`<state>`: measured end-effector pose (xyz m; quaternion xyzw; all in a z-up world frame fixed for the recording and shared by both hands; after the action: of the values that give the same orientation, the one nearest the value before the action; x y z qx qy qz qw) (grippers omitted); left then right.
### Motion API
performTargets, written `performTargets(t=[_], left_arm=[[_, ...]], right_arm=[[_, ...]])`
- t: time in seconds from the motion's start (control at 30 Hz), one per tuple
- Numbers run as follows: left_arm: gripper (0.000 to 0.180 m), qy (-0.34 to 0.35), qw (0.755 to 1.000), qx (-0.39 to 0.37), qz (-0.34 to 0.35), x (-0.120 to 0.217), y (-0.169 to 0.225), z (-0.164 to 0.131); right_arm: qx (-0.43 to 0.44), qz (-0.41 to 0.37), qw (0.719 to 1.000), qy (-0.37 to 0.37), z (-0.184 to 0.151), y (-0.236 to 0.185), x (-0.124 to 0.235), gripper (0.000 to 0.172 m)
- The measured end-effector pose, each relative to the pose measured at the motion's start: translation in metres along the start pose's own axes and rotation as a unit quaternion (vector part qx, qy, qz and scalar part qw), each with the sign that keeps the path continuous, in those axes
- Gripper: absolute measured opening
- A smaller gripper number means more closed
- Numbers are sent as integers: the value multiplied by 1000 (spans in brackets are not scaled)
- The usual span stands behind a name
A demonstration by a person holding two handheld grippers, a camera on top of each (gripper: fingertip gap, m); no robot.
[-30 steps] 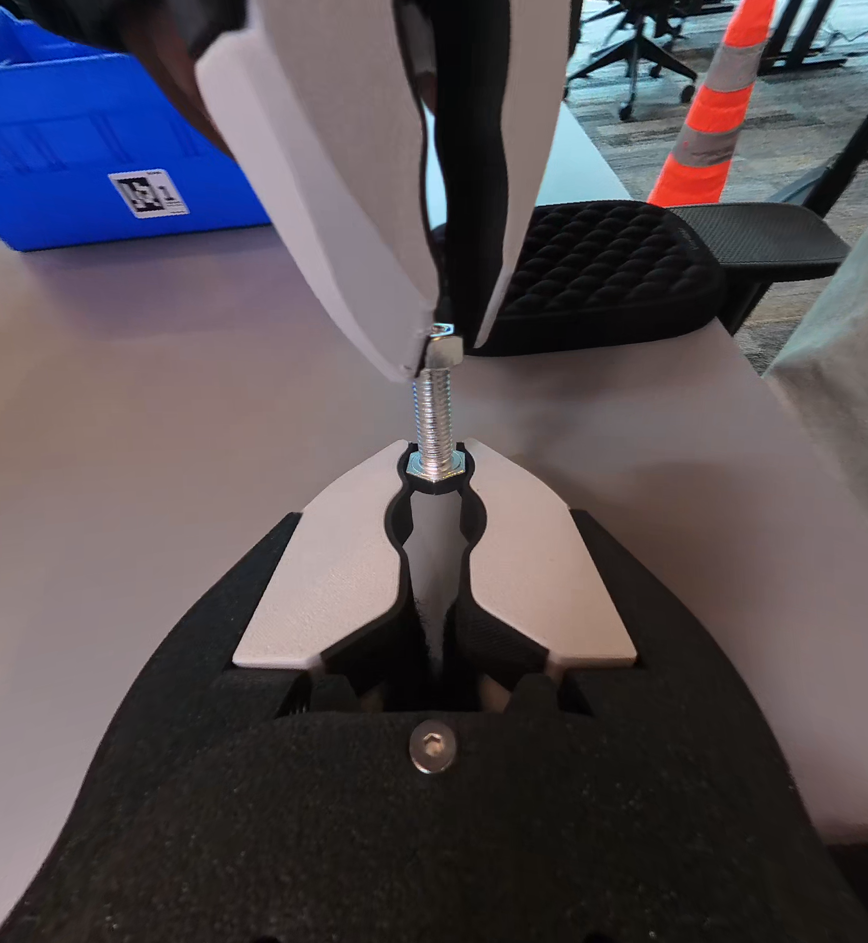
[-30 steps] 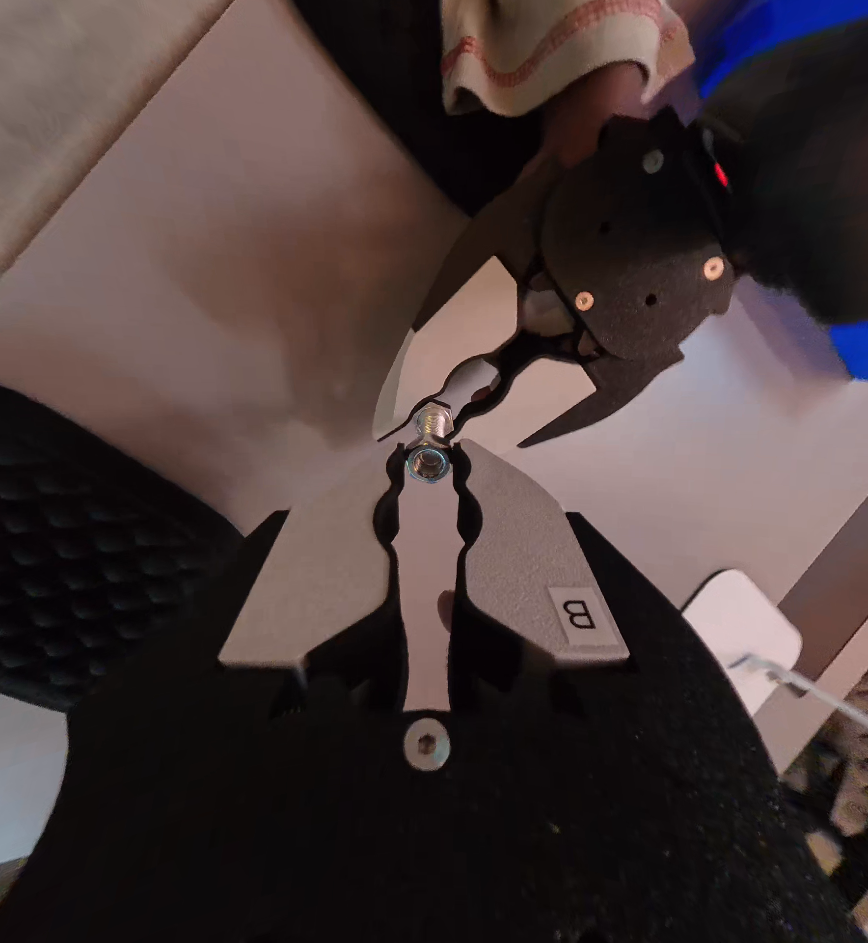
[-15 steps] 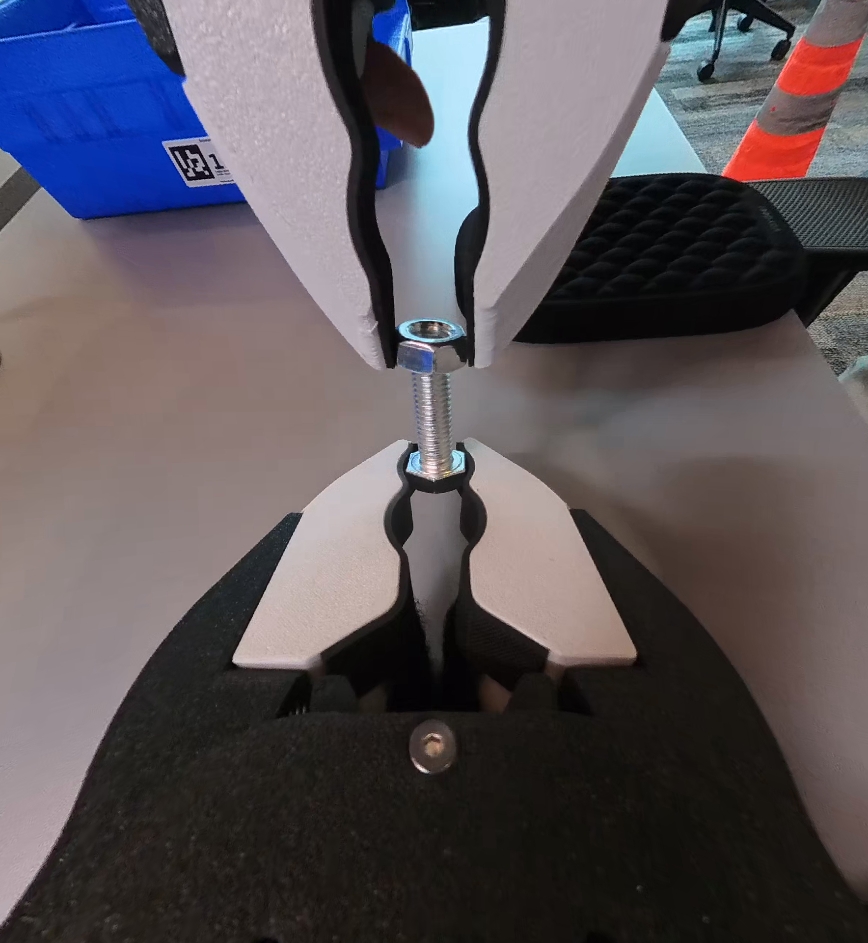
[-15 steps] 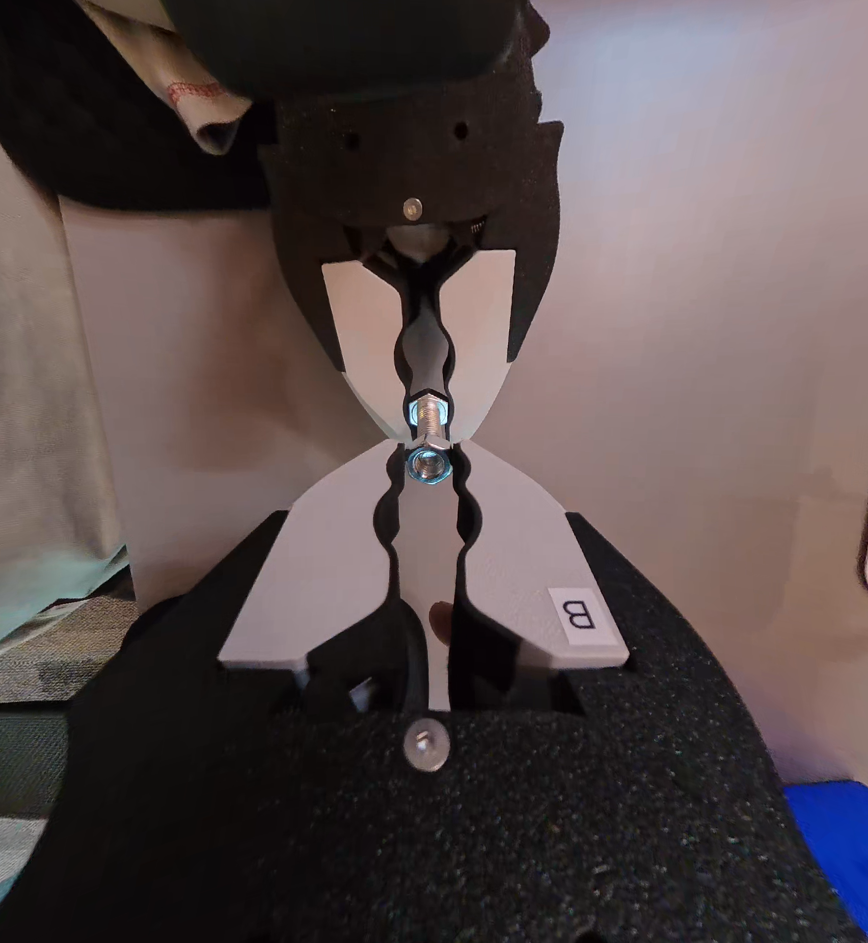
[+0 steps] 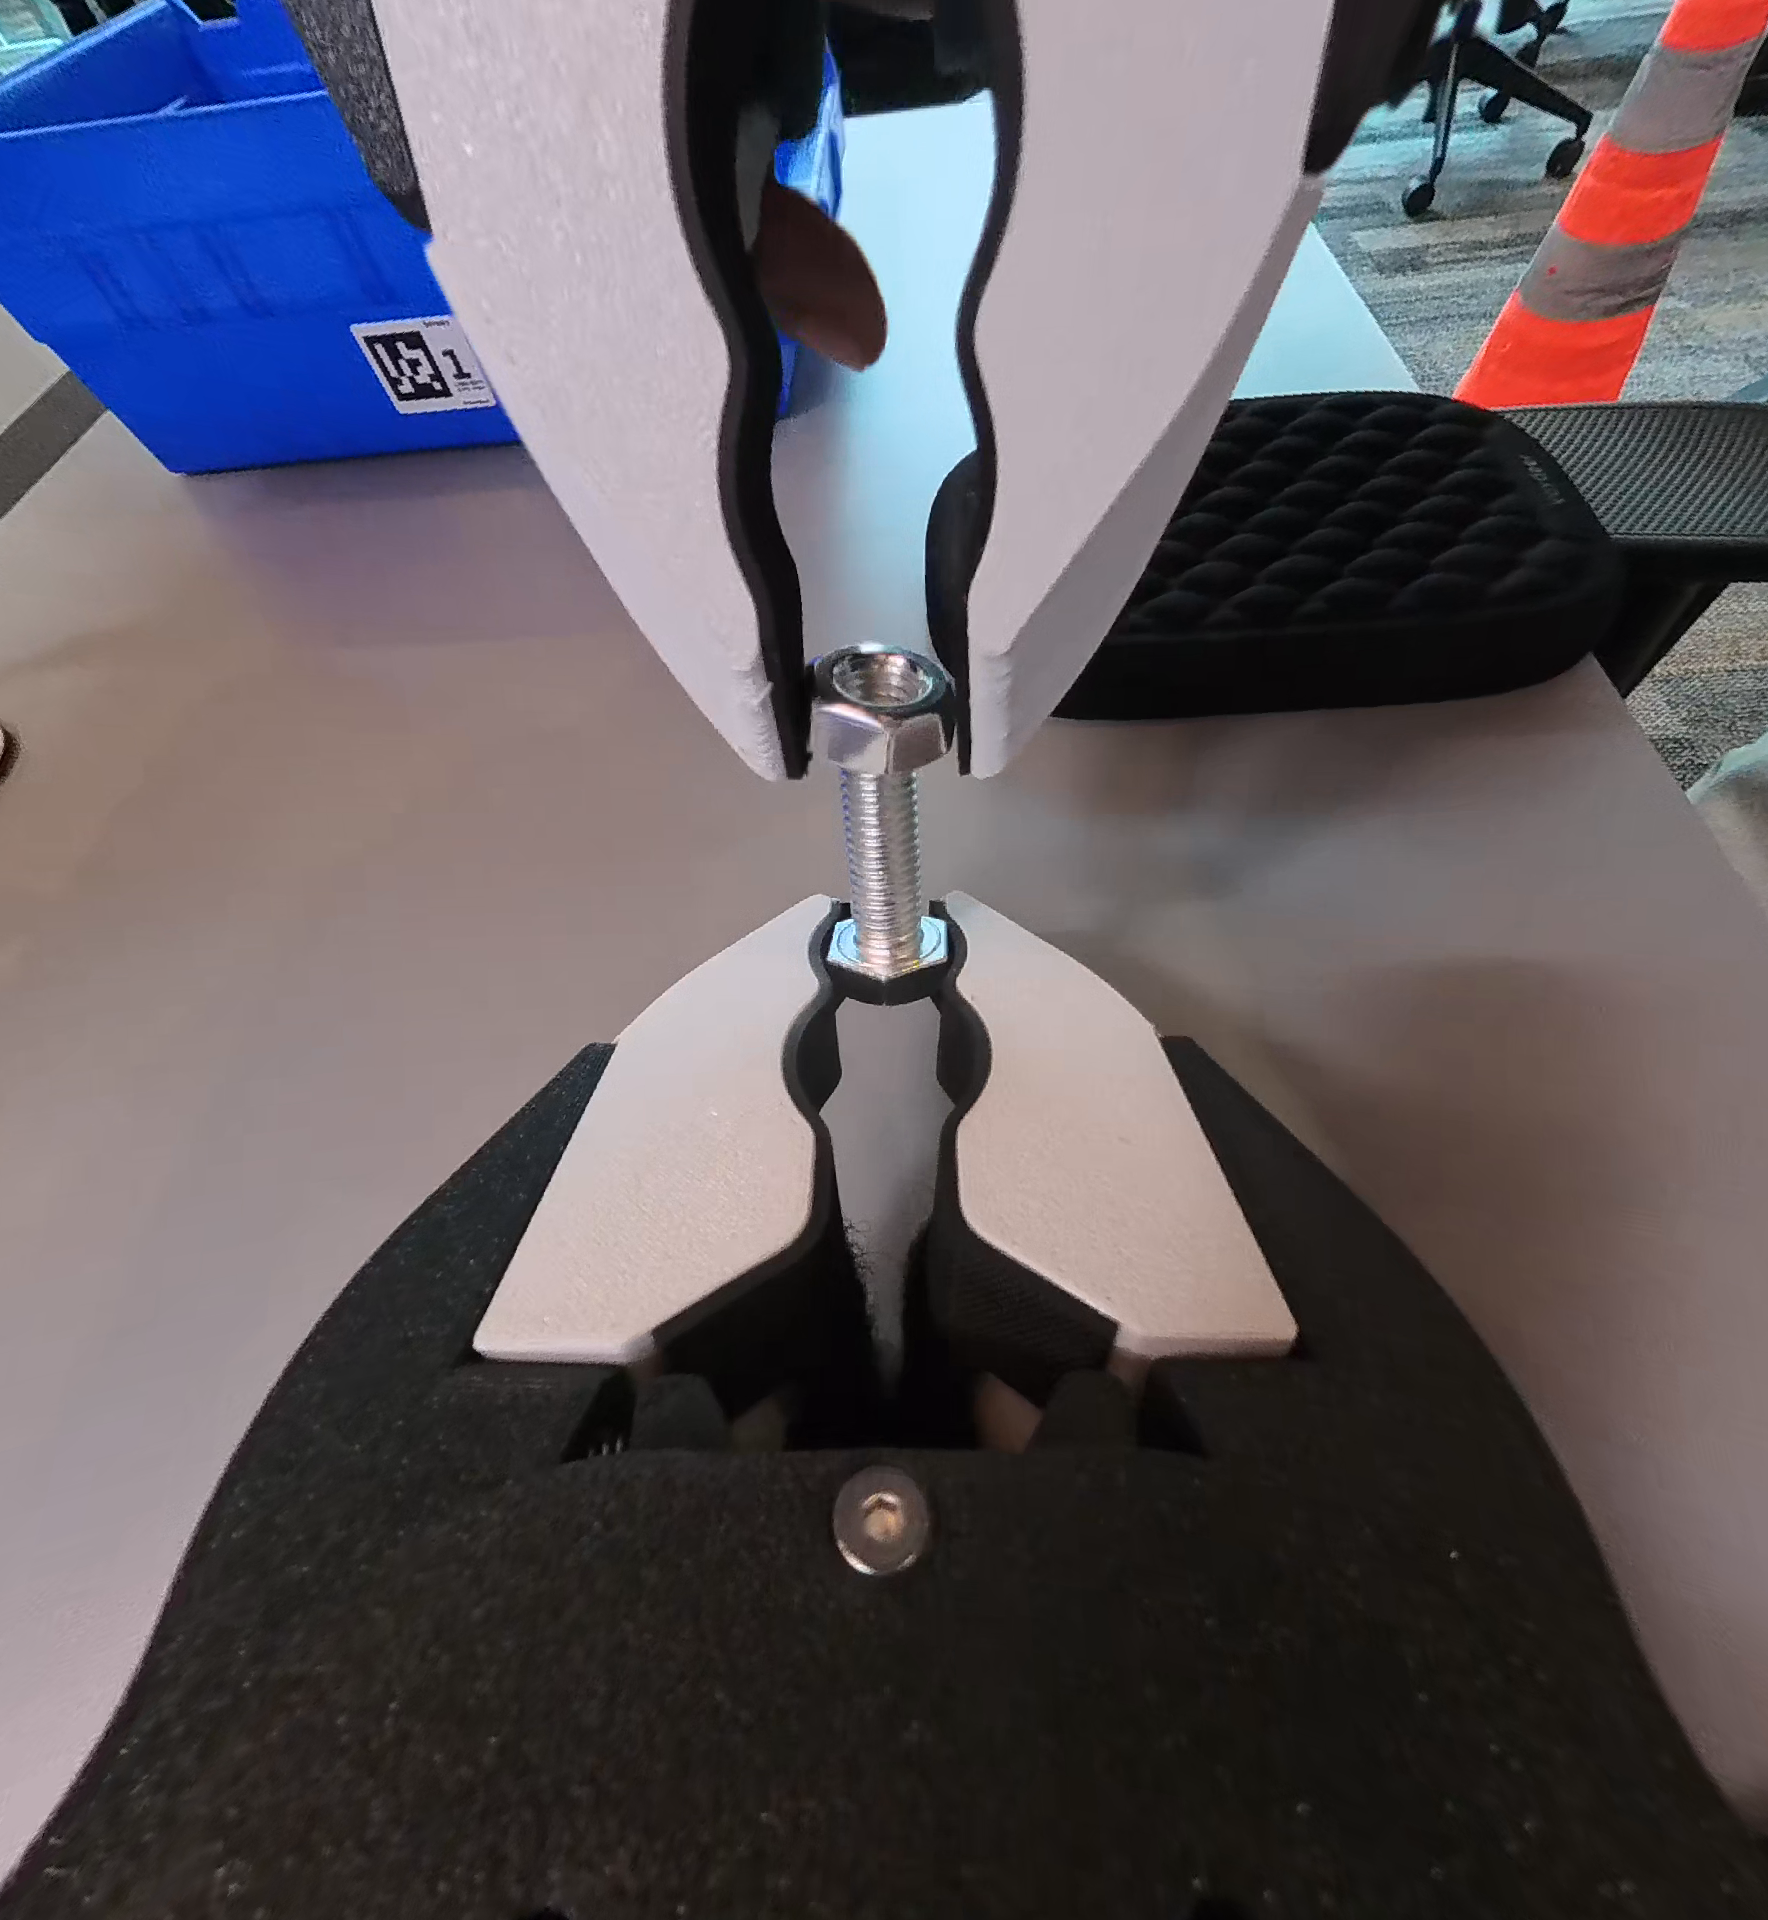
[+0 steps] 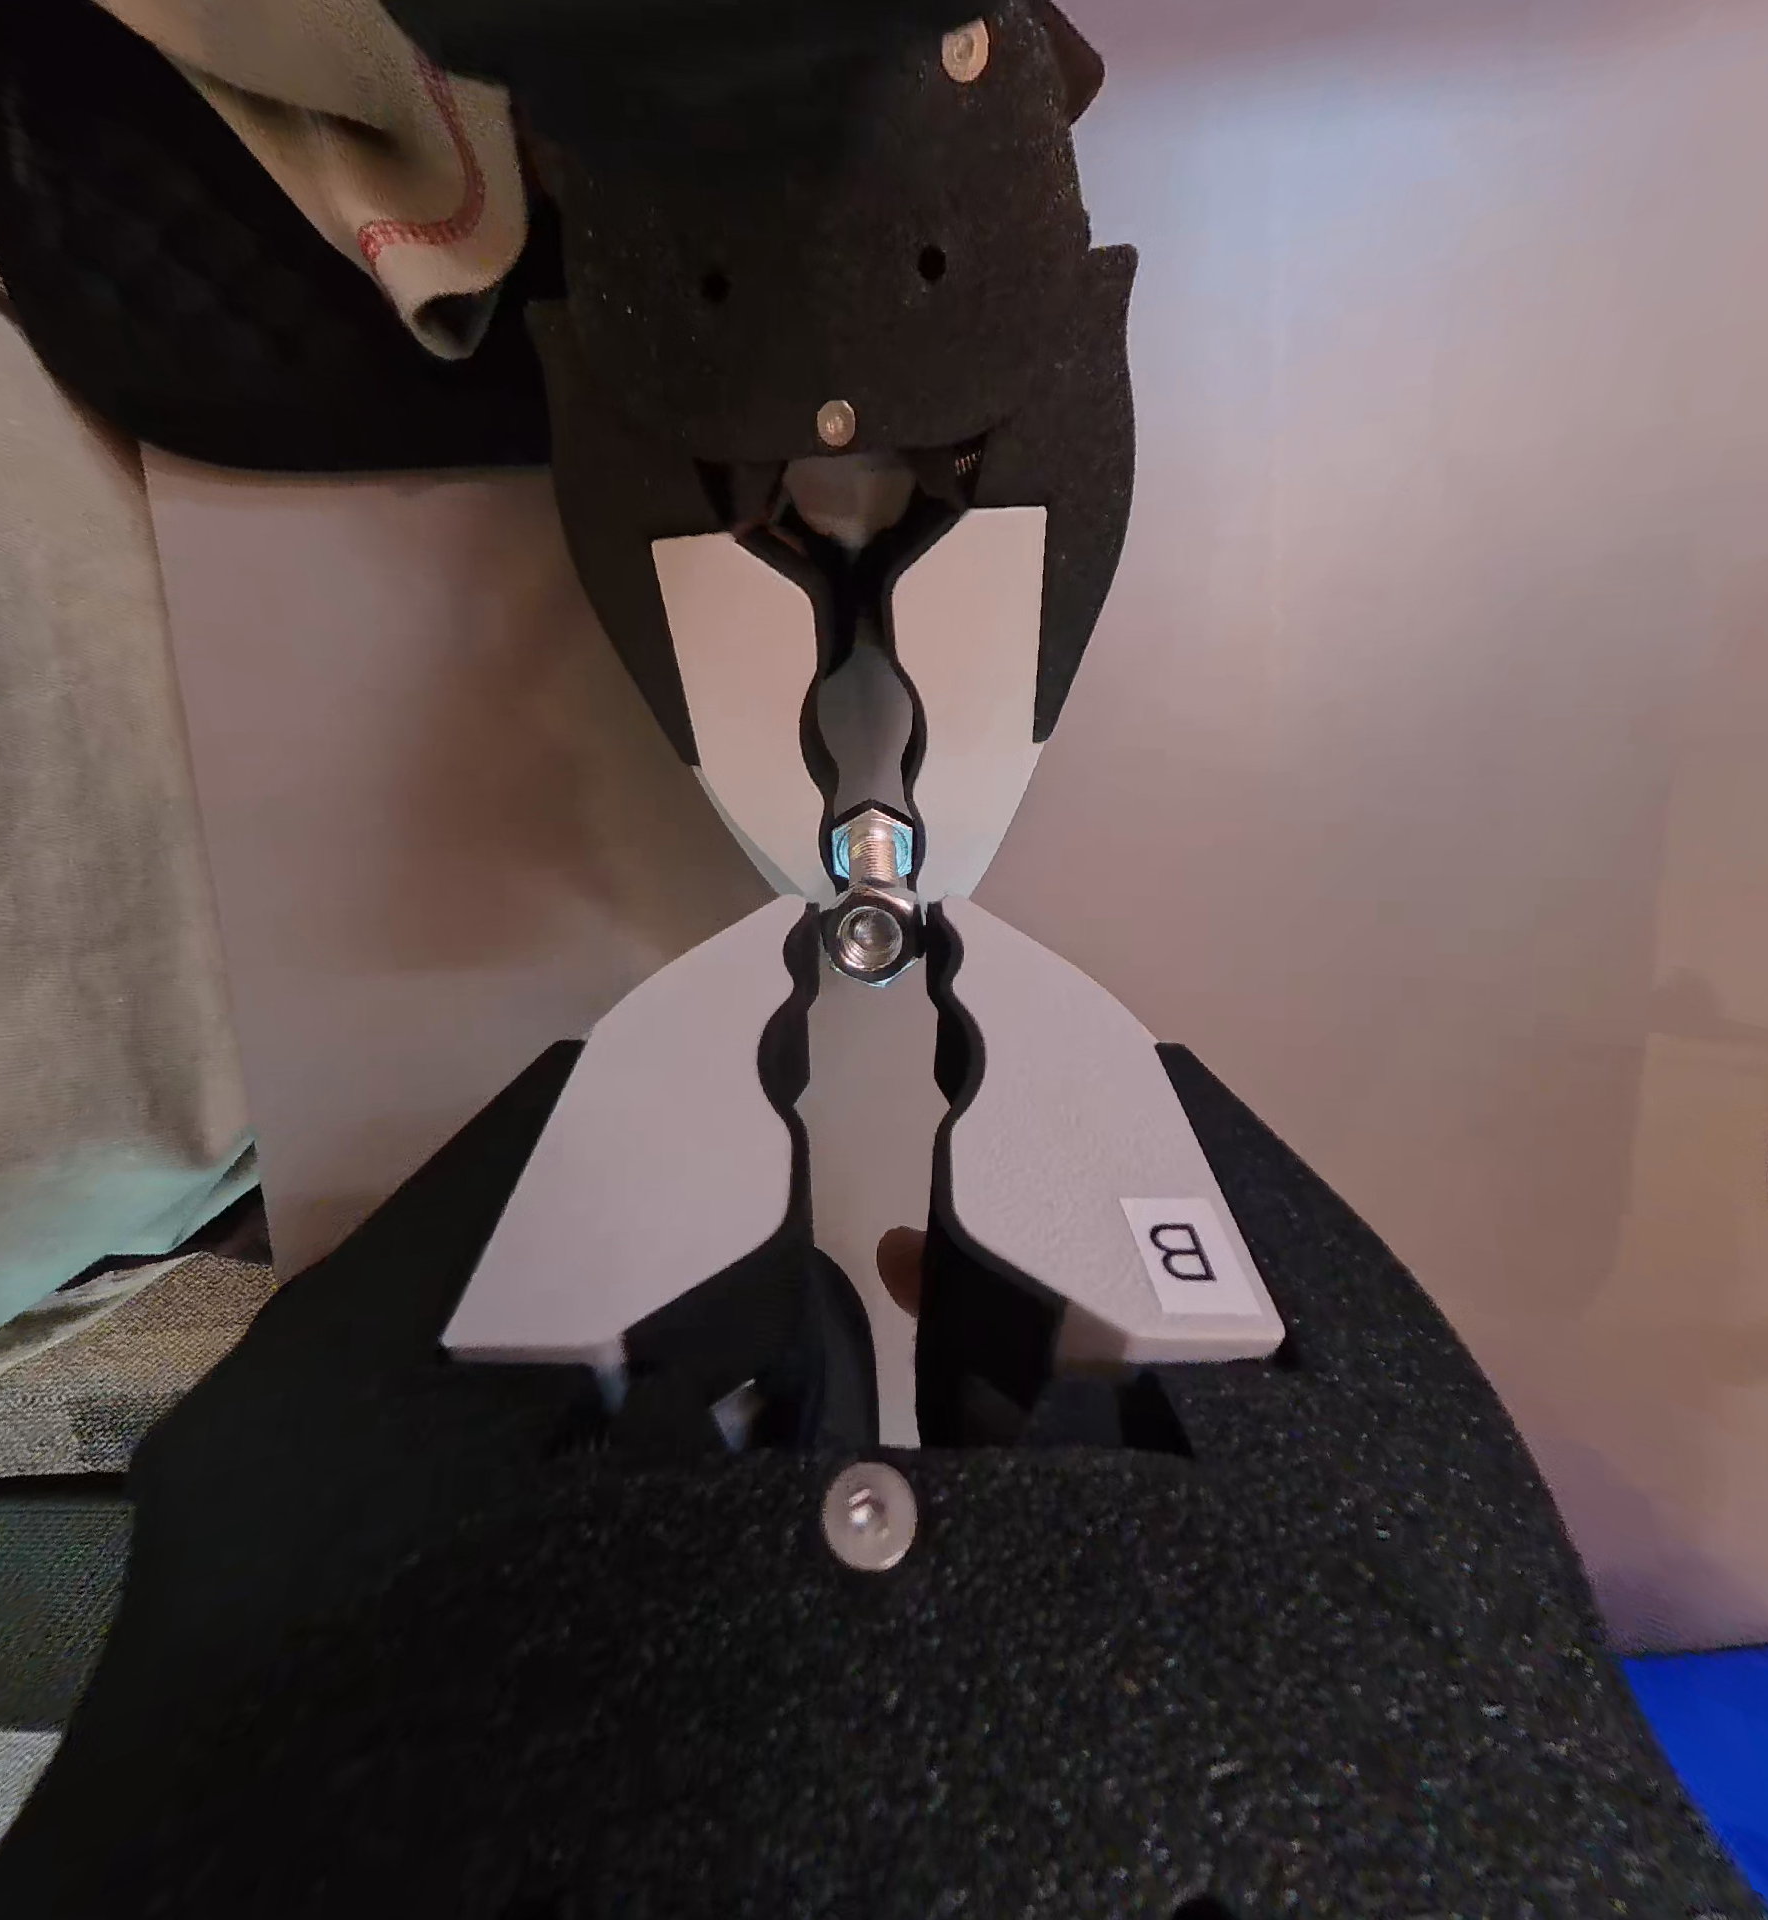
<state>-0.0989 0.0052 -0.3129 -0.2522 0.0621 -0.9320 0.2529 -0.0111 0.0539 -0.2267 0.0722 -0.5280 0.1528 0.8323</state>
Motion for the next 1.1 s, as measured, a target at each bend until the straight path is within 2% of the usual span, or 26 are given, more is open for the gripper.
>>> performTargets(t=[0.2,0.4,0.67,0.87,1.1], left_arm=[[14,9,1000,-2,0,2,0,0],[14,24,1000,-13,9,4,2,1],[14,-30,997,2,67,-2,2,-1],[14,-43,988,-11,146,0,0,1],[14,-4,992,2,129,2,0,4]], right_arm=[[22,13,999,21,-2,1,2,19],[22,61,996,52,-4,5,3,19],[-52,13,999,-6,-2,9,-3,18],[-129,26,990,39,-4,18,0,18],[-137,48,986,82,-8,18,10,18]])
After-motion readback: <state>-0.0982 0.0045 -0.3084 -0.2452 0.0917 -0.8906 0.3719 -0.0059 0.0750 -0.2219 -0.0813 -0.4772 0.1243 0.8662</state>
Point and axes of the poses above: each gripper's, where its closed fingertips meet, x back along the fingers, z out of its top, y = z × x across the jaws, the point moved 9 cm from there along x, back along the fingers, and after that the axes turned 10 degrees about -x, right-handed, at the moved point
